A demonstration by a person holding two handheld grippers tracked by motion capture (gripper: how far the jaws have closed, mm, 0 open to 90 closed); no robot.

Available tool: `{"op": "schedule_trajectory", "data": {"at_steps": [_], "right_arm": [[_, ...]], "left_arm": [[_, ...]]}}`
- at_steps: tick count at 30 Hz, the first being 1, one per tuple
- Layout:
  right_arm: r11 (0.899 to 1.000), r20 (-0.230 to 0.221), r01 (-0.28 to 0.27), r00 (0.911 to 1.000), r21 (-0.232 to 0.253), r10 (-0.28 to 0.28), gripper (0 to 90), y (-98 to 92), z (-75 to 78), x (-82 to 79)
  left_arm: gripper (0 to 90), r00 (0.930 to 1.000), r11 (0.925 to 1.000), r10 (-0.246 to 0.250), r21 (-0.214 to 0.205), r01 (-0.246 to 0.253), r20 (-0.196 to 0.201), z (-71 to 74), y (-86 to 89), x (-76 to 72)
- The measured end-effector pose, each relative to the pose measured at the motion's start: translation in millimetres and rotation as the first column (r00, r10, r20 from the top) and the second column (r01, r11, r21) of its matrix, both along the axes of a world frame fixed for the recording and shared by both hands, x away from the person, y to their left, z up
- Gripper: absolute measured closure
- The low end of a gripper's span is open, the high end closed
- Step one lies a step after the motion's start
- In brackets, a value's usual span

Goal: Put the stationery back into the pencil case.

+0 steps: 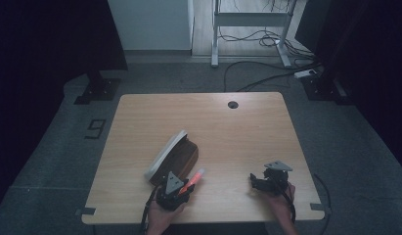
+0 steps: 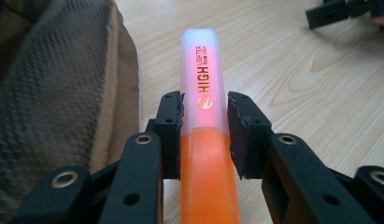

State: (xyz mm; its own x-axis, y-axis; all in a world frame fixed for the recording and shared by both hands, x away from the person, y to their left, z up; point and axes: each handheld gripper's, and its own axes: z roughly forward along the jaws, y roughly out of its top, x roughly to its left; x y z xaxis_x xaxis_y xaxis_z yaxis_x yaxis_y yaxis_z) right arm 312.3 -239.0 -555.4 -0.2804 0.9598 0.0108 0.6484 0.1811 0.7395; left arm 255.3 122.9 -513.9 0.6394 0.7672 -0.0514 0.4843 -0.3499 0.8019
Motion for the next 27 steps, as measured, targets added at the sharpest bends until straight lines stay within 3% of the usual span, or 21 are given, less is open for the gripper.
{"op": "schedule_trajectory", "data": {"at_steps": [7,14,27], "right_arm": [[1.0,0.0,0.0,1.0,0.0,0.0,12.6,0.0,0.0,0.0],[1.0,0.0,0.0,1.0,0.0,0.0,12.6,0.0,0.0,0.0],[1.0,0.0,0.0,1.0,0.0,0.0,12.6,0.0,0.0,0.0]], "left_arm": [[67.5,0.9995,0.9998,0.01,-0.016,-0.01,0.03,16.3,9.1,2.5],[67.5,0.9984,0.9996,0.03,0.0,-0.03,0.048,30.9,18.7,11.1],[67.5,0.9956,0.996,0.088,0.014,-0.088,0.035,27.2,32.4,22.6]]}}
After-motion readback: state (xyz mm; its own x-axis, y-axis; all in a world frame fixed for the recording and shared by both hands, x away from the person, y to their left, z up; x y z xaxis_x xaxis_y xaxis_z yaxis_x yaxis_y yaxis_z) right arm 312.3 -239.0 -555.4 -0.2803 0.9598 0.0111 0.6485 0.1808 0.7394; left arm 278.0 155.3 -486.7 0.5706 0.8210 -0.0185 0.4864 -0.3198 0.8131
